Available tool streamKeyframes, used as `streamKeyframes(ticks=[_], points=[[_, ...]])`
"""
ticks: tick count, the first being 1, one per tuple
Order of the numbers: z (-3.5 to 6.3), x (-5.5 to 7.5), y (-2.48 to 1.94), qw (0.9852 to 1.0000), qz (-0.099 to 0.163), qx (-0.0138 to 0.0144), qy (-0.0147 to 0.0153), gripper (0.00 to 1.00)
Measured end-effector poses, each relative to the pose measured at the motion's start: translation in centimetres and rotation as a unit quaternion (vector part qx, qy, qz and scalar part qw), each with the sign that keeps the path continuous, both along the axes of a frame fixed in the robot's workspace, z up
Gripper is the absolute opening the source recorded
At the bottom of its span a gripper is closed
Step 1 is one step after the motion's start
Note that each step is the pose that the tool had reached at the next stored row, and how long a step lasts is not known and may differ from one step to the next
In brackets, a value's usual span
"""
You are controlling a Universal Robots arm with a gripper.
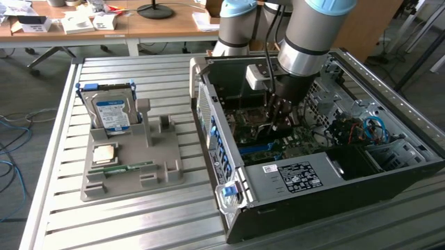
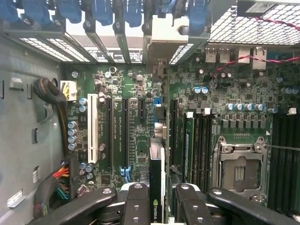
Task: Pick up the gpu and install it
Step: 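Insert the gpu into the slot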
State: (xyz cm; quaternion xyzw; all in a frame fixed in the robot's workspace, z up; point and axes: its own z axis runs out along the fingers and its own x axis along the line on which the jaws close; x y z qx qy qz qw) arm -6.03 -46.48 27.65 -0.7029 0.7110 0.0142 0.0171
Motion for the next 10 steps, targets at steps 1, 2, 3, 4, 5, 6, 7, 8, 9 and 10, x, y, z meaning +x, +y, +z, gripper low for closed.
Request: streamKeyframes(ticks=[1, 2, 3, 4, 5, 6, 7, 8, 9, 10], points=[[-0.03, -0.06, 0.0, 1.0, 0.0, -0.0001, 0.0, 0.26], [-0.07, -0.08, 0.0, 1.0, 0.0, 0.0, 0.0, 0.26], [-0.11, -0.1, 0.01, 1.0, 0.0, 0.0, 0.0, 0.26], [-0.15, -0.14, 0.01, 1.0, 0.0, 0.0, 0.0, 0.26], [-0.18, -0.19, 0.01, 1.0, 0.0, -0.0001, 0.0, 0.26], [-0.19, -0.22, 0.01, 1.0, 0.0, -0.0001, 0.0, 0.26], [-0.19, -0.22, 0.01, 1.0, 0.0, -0.0001, 0.0001, 0.26], [-0.2, -0.22, 0.01, 1.0, 0.0, -0.0001, 0.0001, 0.26], [-0.2, -0.22, 0.01, 1.0, 0.0, 0.0, 0.0, 0.26], [-0.2, -0.25, 0.01, 1.0, 0.0, 0.0, 0.0, 0.26]])
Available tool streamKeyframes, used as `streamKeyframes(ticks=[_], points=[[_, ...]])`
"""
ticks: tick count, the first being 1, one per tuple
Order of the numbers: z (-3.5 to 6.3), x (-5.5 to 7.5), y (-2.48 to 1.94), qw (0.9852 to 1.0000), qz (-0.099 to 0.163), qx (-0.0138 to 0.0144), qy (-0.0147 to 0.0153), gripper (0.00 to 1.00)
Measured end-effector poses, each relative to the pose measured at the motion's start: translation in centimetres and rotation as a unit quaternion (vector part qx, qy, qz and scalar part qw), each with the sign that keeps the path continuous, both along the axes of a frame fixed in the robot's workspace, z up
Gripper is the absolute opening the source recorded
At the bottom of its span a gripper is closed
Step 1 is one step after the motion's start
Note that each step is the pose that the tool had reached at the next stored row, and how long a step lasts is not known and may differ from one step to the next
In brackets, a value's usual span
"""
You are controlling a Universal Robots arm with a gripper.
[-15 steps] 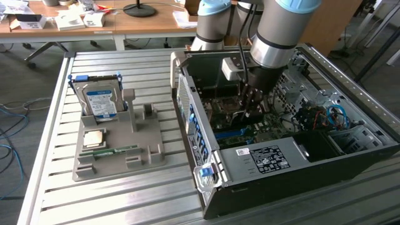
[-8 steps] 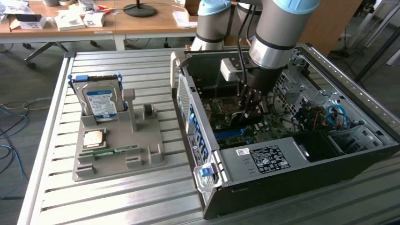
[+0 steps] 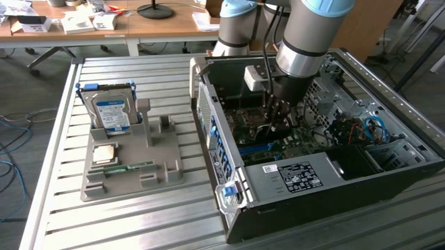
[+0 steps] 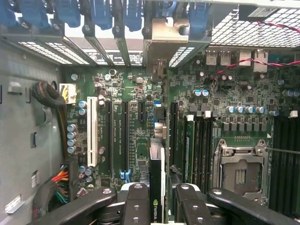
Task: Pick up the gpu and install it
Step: 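Insert the gpu into the slot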
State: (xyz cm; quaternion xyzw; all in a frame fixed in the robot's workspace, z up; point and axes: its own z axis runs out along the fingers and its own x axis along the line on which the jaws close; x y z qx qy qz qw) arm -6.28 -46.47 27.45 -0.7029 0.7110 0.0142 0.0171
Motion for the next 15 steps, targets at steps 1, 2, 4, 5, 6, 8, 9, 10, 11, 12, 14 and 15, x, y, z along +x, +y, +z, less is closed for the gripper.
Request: streamKeyframes(ticks=[1, 2, 4, 5, 6, 8, 9, 10, 11, 12, 14, 15], points=[[-0.02, -0.07, 0.0, 1.0, 0.0, 0.0001, 0.0, 0.26], [-0.04, -0.2, 0.01, 1.0, 0.0, 0.0001, -0.0001, 0.26], [-0.05, -0.32, 0.0, 1.0, 0.0, 0.0, 0.0, 0.26], [-0.05, -0.32, 0.0, 1.0, 0.0, 0.0, 0.0, 0.26], [-0.05, -0.32, 0.0, 1.0, 0.0, 0.0, 0.0, 0.26], [-0.05, -0.32, 0.0, 1.0, 0.0, 0.0, 0.0, 0.26], [-0.05, -0.36, 0.0, 1.0, 0.0, 0.0, 0.0, 0.26], [-0.07, -0.45, 0.0, 1.0, 0.0, 0.0001, 0.0, 0.26], [-0.07, -0.51, 0.0, 1.0, 0.0, 0.0, 0.0, 0.26], [-0.07, -0.52, 0.0, 1.0, 0.0, 0.0, 0.0, 0.26], [-0.07, -0.52, 0.0, 1.0, 0.0, 0.0, 0.0, 0.26], [-0.07, -0.56, 0.0, 1.0, 0.0, 0.0, 0.0, 0.26]])
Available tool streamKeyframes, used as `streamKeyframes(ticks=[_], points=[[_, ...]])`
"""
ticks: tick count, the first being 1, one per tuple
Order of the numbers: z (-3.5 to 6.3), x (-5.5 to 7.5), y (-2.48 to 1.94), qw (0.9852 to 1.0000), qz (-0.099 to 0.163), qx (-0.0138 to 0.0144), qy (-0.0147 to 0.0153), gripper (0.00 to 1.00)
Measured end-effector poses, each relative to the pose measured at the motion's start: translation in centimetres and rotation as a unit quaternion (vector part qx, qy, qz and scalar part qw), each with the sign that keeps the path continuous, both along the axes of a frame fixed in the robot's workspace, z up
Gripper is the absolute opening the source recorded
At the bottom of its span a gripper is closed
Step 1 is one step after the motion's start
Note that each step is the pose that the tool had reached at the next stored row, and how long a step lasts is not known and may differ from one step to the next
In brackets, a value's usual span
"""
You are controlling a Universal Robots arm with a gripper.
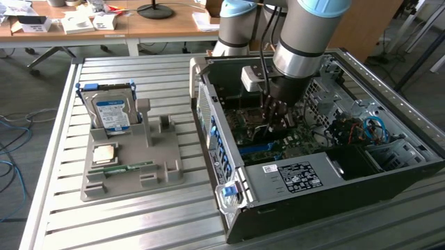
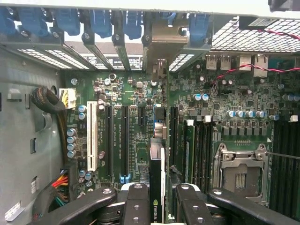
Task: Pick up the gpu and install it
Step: 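Insert the gpu into the slot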
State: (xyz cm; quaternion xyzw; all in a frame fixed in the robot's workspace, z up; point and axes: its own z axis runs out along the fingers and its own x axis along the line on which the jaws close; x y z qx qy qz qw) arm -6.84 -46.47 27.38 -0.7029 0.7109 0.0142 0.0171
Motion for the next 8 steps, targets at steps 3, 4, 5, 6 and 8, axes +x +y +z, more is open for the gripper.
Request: streamKeyframes(ticks=[3, 4, 5, 6, 8], points=[[-0.01, -0.2, 0.0, 1.0, 0.0, 0.0, -0.0001, 0.26], [-0.01, -0.2, 0.0, 1.0, 0.0, 0.0, 0.0, 0.26], [-0.02, -0.2, 0.0, 1.0, 0.0, 0.0, 0.0, 0.26], [-0.01, -0.2, 0.0, 1.0, 0.0, 0.0, 0.0, 0.26], [-0.01, -0.23, 0.01, 1.0, 0.0, 0.0, 0.0, 0.26]])
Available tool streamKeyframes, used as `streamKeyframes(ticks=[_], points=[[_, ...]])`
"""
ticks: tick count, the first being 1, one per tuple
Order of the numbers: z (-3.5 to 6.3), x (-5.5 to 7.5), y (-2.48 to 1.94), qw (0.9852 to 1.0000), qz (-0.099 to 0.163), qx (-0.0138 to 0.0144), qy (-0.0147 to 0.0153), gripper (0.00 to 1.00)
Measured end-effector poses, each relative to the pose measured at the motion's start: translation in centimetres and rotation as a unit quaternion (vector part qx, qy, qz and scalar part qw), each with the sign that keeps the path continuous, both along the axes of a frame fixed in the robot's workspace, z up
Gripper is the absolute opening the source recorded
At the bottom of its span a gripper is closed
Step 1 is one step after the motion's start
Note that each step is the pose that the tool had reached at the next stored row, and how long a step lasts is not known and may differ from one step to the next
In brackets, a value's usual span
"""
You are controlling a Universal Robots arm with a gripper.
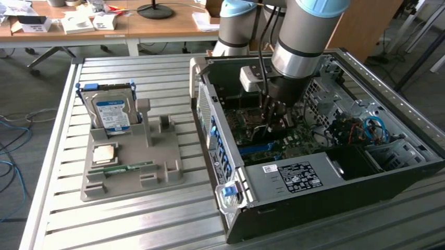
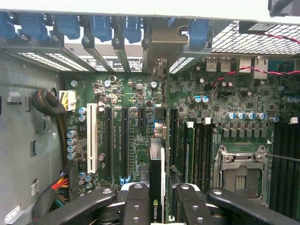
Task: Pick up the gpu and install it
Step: 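Insert the gpu into the slot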
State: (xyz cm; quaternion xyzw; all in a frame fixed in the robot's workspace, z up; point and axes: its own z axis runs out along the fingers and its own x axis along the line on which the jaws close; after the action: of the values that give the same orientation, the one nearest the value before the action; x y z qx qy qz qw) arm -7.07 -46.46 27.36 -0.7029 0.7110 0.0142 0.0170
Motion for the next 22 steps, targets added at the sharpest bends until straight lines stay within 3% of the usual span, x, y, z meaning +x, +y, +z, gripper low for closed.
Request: streamKeyframes(ticks=[22], points=[[-0.26, -0.14, 0.02, 1.0, 0.0, 0.0, 0.0, 0.26]])
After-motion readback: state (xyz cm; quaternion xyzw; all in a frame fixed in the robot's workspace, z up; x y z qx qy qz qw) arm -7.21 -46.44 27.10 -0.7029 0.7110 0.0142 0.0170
